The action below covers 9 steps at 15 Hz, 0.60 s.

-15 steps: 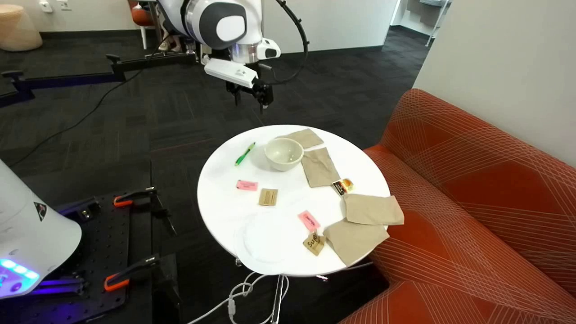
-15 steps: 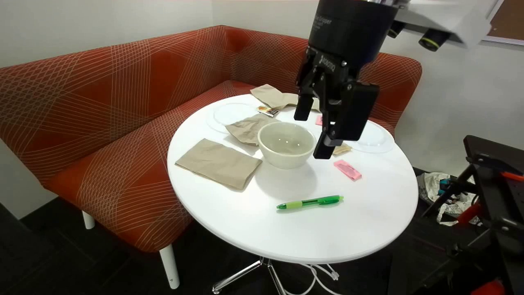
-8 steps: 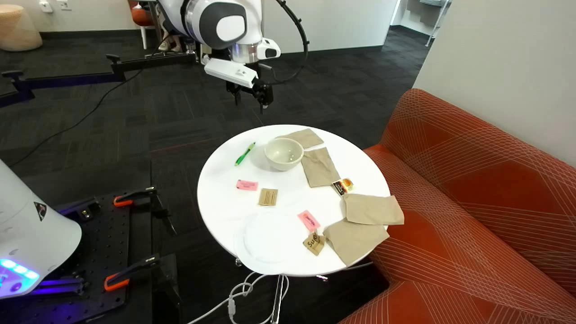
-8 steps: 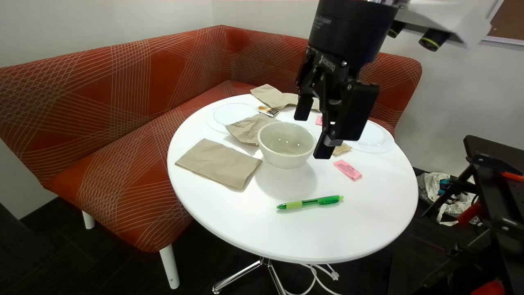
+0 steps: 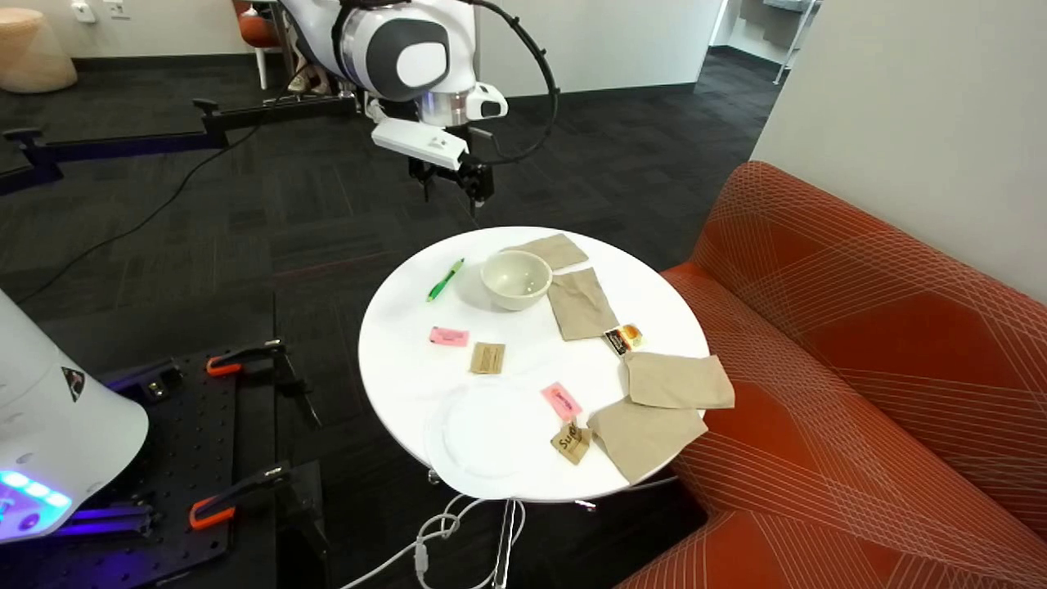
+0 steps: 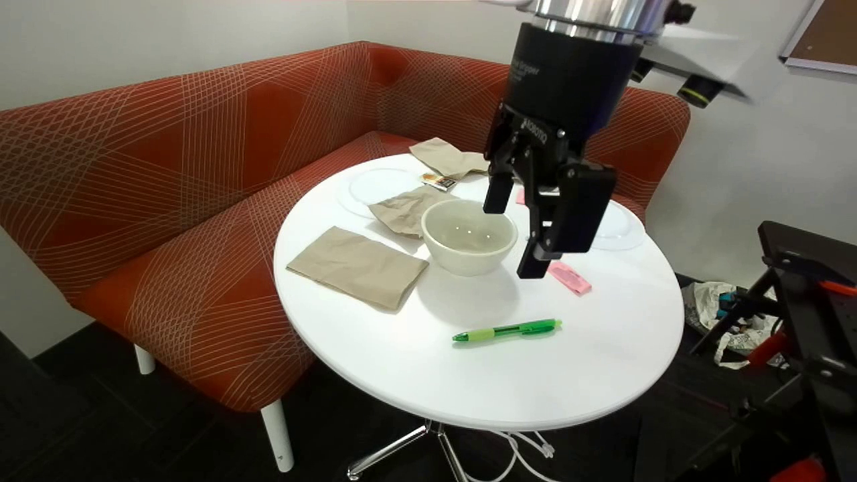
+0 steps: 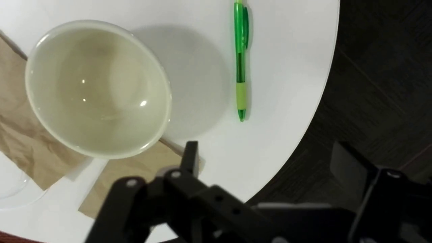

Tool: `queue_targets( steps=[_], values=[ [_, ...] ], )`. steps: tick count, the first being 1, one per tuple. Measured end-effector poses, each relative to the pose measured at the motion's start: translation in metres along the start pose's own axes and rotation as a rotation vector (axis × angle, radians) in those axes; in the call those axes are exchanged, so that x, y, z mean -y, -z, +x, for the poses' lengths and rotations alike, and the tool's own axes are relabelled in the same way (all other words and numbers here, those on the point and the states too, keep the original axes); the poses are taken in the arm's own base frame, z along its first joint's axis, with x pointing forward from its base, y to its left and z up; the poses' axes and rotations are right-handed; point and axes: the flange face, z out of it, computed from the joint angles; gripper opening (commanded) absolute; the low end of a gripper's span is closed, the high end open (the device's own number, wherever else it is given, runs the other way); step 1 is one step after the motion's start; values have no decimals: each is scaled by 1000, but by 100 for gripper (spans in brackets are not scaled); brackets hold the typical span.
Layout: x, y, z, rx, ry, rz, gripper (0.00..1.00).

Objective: Pick up the pen and put it in the bowl

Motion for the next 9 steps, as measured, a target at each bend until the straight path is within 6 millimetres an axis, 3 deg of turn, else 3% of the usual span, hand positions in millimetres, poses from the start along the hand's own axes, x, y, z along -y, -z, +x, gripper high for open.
queue_targets(
  steps=[9],
  values=[
    [15, -46, 2, 51, 27, 42, 100]
  ],
)
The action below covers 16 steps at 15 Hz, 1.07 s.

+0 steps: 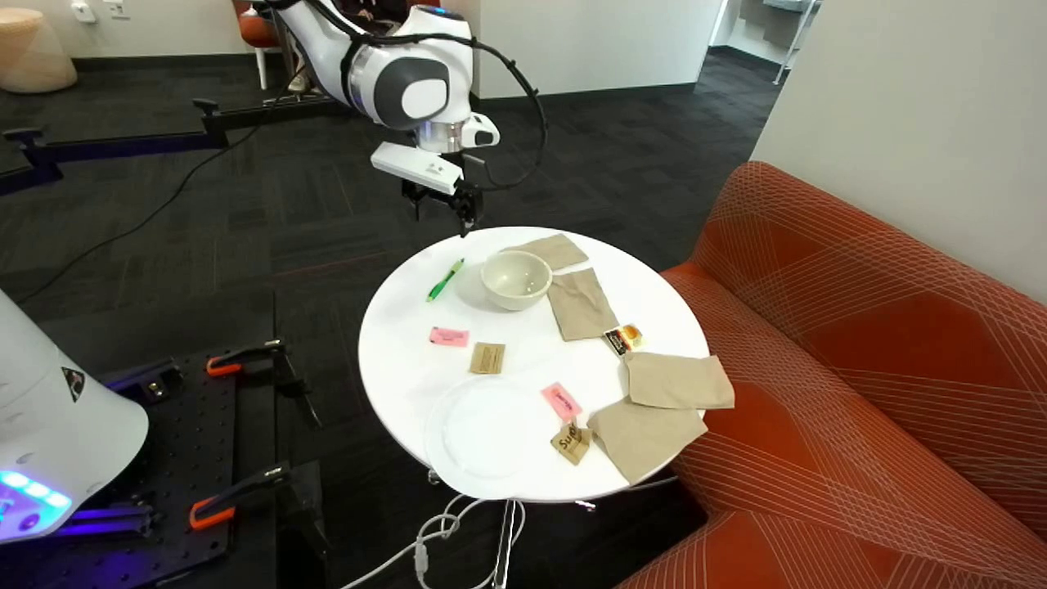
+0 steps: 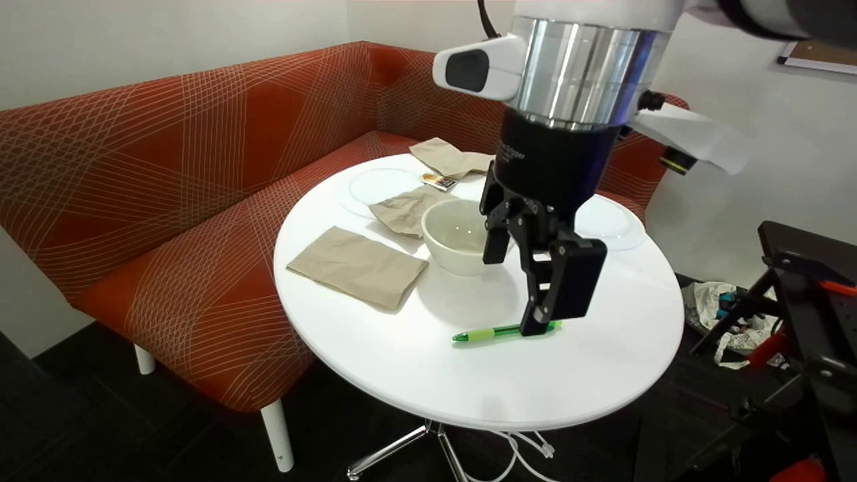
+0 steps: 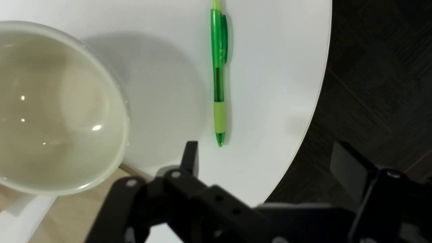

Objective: Pick up the pen and put it in the bowl

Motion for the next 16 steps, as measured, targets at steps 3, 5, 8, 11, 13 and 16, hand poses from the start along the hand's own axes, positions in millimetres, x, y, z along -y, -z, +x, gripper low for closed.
queue_targets(
  steps=[3, 5, 8, 11, 13, 16],
  values=[
    [-1, -15, 1, 10, 1, 13, 100],
    [0, -27, -1, 20, 1, 21, 100],
    [-1, -44, -3, 35, 6, 29, 100],
    [-3, -57, -5, 44, 8, 33, 100],
    [-5, -65, -5, 48, 4, 37, 100],
    [-9, -73, -4, 53, -3, 41, 100]
  ],
)
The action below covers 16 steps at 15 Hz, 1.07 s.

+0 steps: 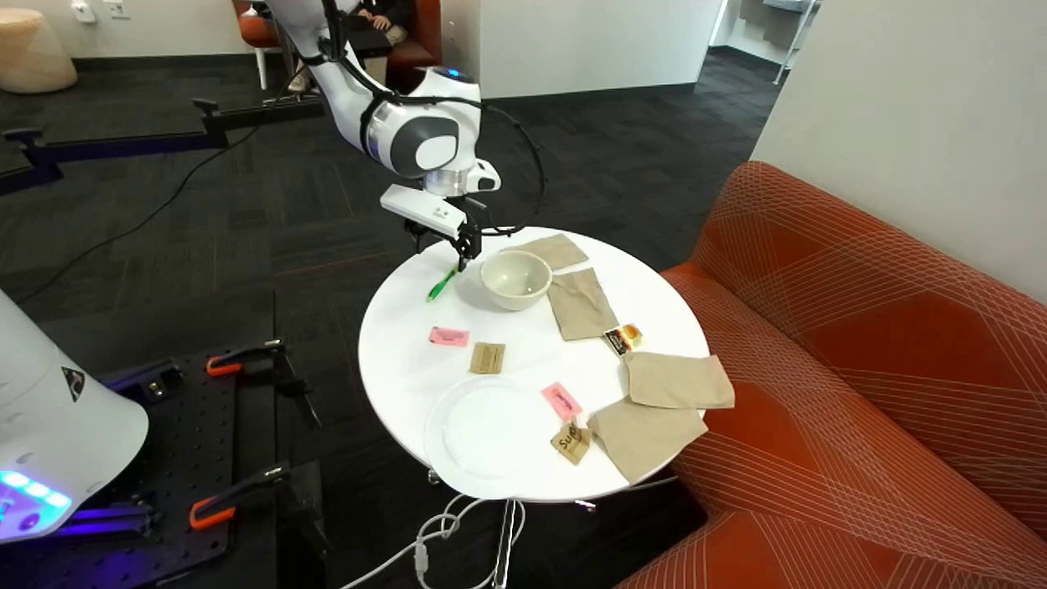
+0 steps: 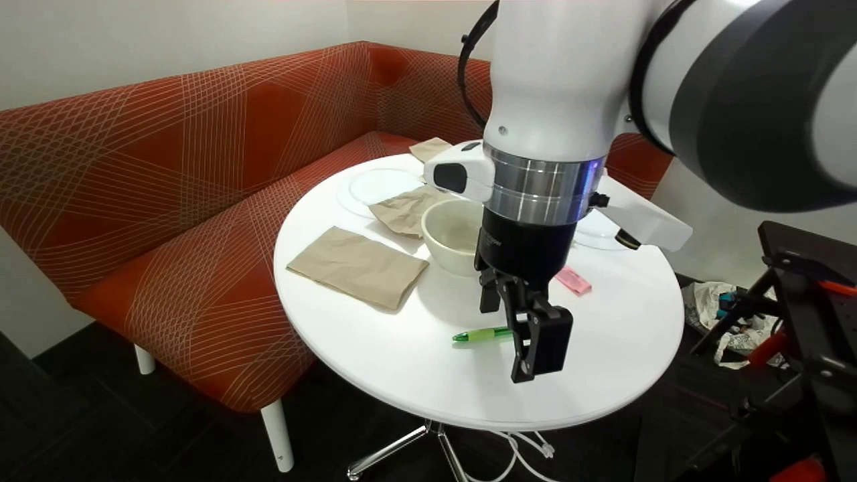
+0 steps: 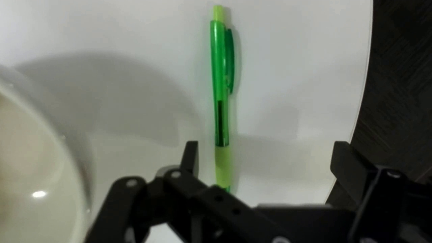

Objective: Pick up the pen and put it in the bowl

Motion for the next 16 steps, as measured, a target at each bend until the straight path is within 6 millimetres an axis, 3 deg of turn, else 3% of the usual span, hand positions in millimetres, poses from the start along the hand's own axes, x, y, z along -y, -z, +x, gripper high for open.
queue_targets(
  steps=[5, 6, 8, 16],
  values=[
    [-9, -8, 4, -6, -13, -1, 100],
    [-10, -9, 4, -7, -15, -1, 75],
    [-13, -11, 5, -10, -18, -1, 68],
    [-22, -7, 11, -34, -31, -10, 5]
  ],
)
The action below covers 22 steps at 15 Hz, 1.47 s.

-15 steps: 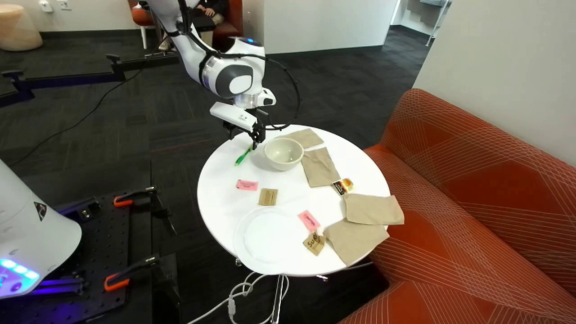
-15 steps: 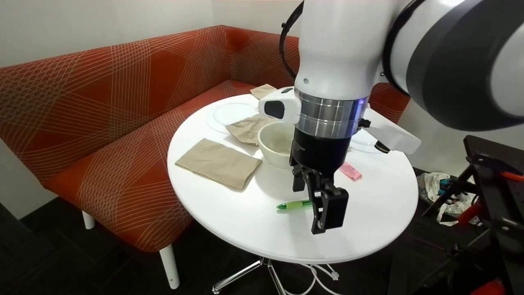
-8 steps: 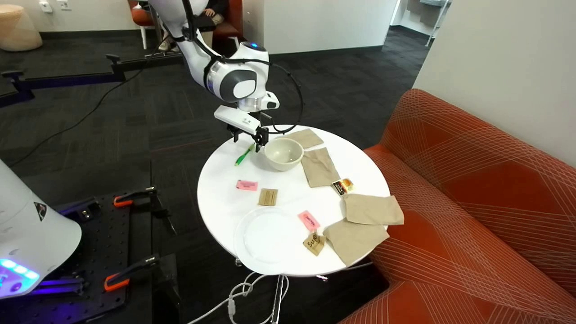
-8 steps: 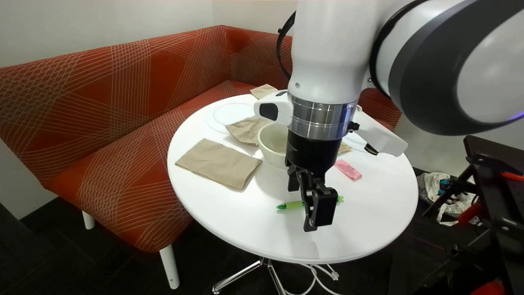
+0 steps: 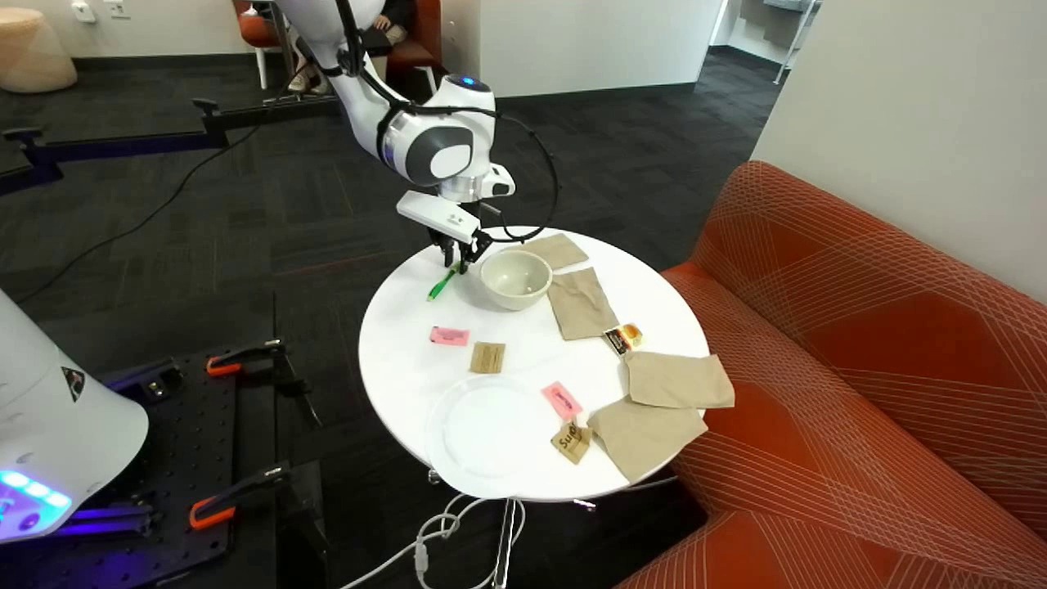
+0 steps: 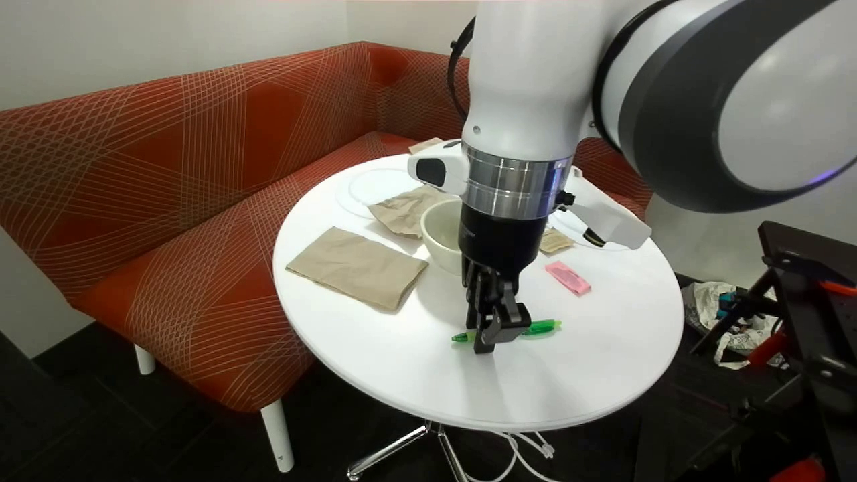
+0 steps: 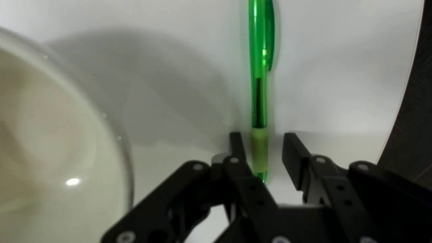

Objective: Pick up the pen and put it in the bowl

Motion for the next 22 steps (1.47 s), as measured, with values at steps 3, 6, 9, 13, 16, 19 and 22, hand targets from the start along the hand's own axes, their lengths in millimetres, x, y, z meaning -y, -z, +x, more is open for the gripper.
queue_targets(
  steps=[3, 6, 9, 13, 16, 19, 22],
  values=[
    [-1, 0, 0, -1, -1, 0, 1],
    [0, 0, 1, -2, -3, 0, 3],
    [2, 6, 3, -11, -6, -3, 3],
    [3, 40, 11, -57, -24, -33, 3],
    [-1, 76, 15, -109, -55, -64, 3],
    [-12, 106, 17, -186, -86, -100, 3],
    [-32, 124, 14, -269, -102, -151, 3]
  ],
)
